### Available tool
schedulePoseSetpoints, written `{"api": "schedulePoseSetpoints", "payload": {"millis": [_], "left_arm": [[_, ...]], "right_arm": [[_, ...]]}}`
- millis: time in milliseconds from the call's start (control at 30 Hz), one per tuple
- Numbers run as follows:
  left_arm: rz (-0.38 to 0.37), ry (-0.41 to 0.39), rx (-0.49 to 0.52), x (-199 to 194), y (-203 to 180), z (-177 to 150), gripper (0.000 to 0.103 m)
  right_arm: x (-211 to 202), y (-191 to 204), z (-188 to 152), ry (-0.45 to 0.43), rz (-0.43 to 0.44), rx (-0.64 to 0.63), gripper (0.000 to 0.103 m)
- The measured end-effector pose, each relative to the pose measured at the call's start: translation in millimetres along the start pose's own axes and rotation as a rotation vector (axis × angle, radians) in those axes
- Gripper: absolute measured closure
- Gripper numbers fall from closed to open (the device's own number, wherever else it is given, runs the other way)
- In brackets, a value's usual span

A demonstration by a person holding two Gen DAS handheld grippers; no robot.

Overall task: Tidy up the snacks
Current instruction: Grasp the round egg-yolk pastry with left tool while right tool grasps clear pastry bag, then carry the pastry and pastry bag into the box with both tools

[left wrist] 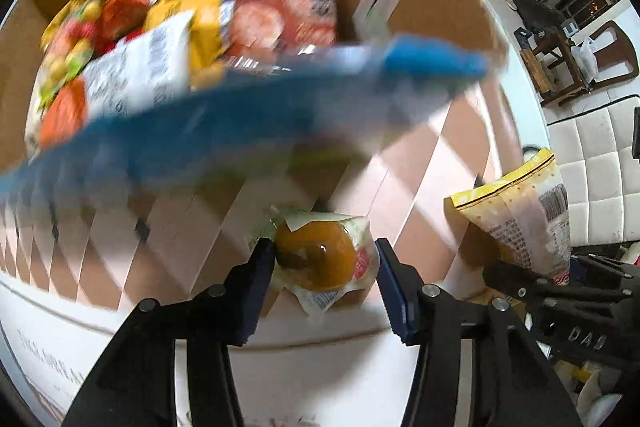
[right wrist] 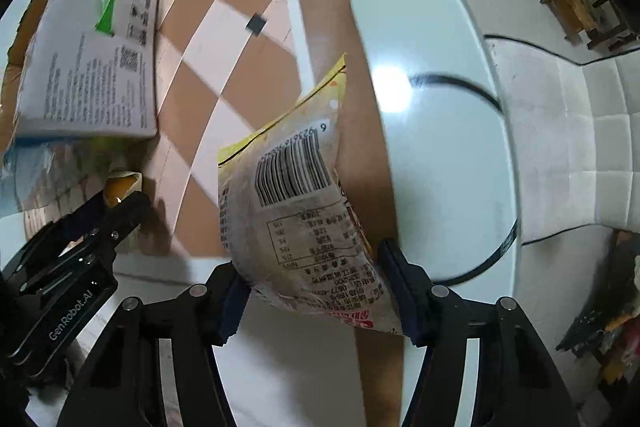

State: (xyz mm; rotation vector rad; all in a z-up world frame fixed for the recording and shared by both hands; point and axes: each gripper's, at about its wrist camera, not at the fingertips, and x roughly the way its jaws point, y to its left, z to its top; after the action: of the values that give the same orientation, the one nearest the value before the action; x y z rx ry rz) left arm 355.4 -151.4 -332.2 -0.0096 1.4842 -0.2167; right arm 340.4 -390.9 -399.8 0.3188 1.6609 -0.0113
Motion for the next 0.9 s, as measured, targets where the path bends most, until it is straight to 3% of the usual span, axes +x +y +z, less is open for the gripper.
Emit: {"api": "schedulePoseSetpoints", "payload": {"millis": [267,400,567,767,900], "left_arm": [[0.015,0.060,-0.039,-17,41,-53,0.056],[0.014,0.047,-0.071,-36,61,-66,0.056],[-0.005,-0.012,-0.092,-78,85,-64,0.057],[-0.042,-0.116,-0.096,-146,105,-64,0.057],[-0.057,-0.179,-0.095,-176,98,-27,0.057]], "right_arm": [[13,23,-42,0.079,0.126,0.014,0.040],[17,39,-59,0.087,0.177,0.028,0.044],[1,60,-70,0.053,0.221,0.034,0.047],[-48,90,-70,-0.020,0.299,0.026,0.047],[-95,115,-65,-0.090,0.353,-0.006,0.047]]}}
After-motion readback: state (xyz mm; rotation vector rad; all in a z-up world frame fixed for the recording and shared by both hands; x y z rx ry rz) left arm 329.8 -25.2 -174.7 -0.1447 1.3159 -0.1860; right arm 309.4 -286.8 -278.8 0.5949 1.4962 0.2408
